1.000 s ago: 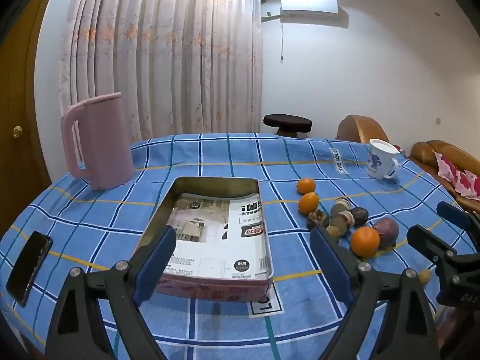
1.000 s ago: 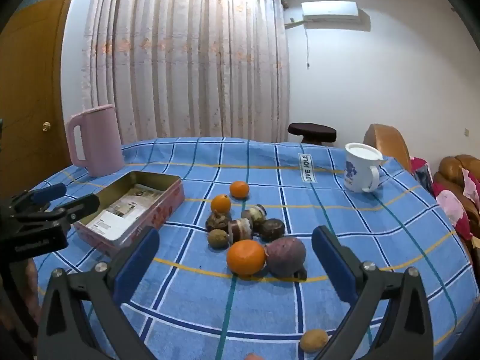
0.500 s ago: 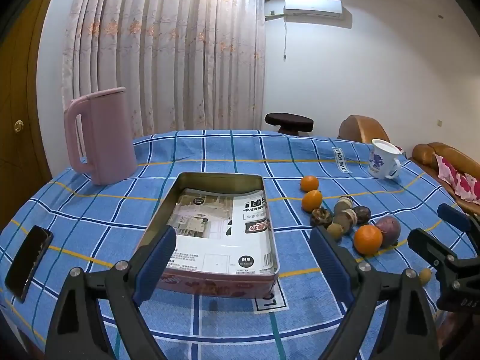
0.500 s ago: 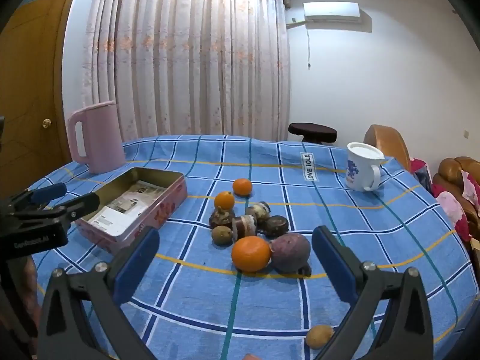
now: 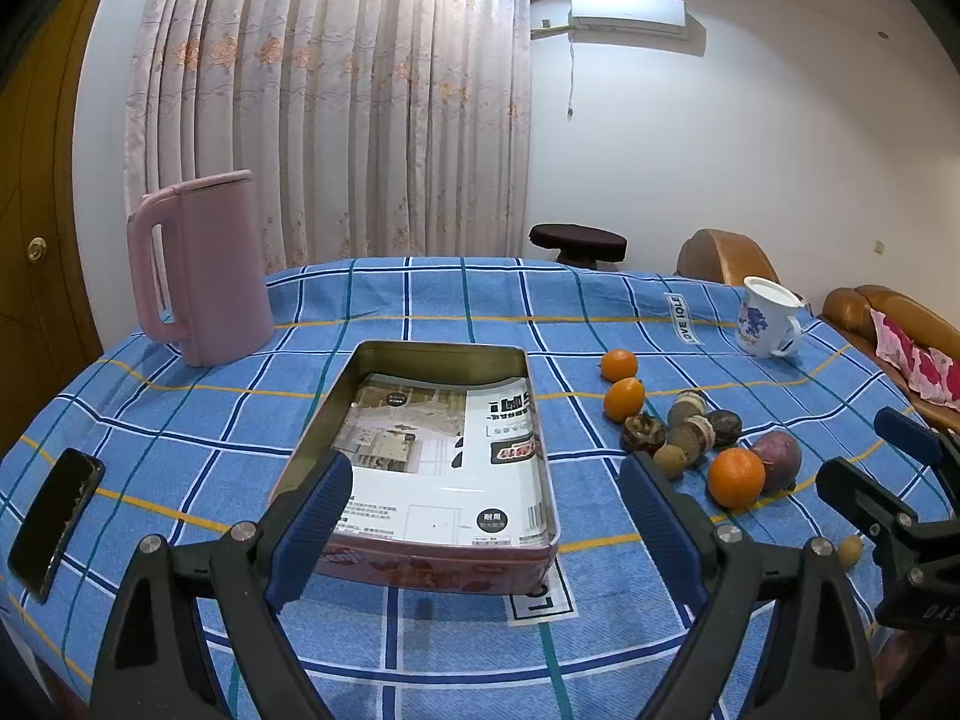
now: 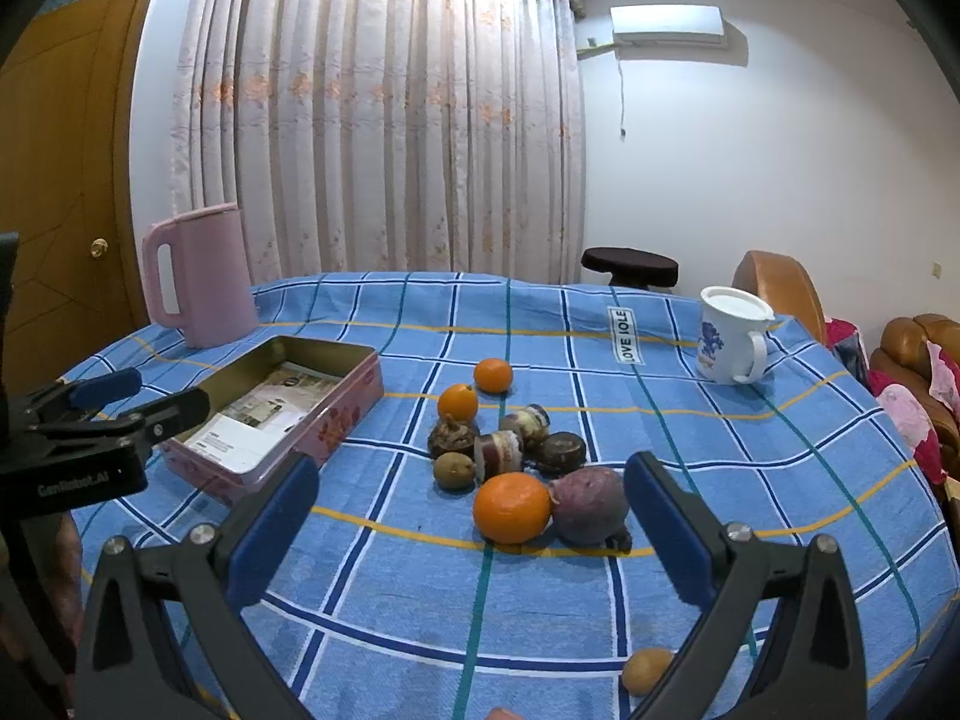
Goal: Organize fruits
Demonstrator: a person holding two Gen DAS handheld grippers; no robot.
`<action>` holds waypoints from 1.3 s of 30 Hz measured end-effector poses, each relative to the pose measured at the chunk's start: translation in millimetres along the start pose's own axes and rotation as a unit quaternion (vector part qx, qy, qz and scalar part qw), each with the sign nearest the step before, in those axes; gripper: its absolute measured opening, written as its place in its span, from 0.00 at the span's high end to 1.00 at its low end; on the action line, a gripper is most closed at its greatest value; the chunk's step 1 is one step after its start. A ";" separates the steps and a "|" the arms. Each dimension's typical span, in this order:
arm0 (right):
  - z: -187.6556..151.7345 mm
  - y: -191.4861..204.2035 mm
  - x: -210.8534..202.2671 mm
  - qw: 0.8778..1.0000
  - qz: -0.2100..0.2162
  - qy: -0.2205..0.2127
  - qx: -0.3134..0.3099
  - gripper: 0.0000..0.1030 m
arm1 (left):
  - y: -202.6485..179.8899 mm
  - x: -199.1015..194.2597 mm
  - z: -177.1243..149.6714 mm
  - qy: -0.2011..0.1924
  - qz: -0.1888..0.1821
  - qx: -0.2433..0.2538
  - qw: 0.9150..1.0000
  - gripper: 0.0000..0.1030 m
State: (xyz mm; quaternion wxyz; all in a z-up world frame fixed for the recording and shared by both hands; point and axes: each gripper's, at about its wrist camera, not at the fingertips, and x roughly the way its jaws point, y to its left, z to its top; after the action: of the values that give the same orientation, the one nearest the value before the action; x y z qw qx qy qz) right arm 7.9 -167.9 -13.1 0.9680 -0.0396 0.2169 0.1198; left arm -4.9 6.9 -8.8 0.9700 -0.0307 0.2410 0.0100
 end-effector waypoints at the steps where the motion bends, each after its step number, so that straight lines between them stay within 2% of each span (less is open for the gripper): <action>1: -0.1 -1.1 0.5 1.000 0.000 0.000 -0.001 0.00 | -0.6 0.1 -0.1 0.000 0.000 0.000 1.000 0.11; 39: -4.1 0.8 3.1 1.000 -0.003 0.002 0.006 0.00 | -6.1 4.3 -4.7 0.009 -0.007 0.003 1.000 0.11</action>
State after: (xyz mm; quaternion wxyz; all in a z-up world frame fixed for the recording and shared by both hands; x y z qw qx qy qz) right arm 8.8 -167.0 -18.2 0.9681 -0.0342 0.2198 0.1157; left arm -3.1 0.6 -14.6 0.9678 -0.0298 0.2499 0.0018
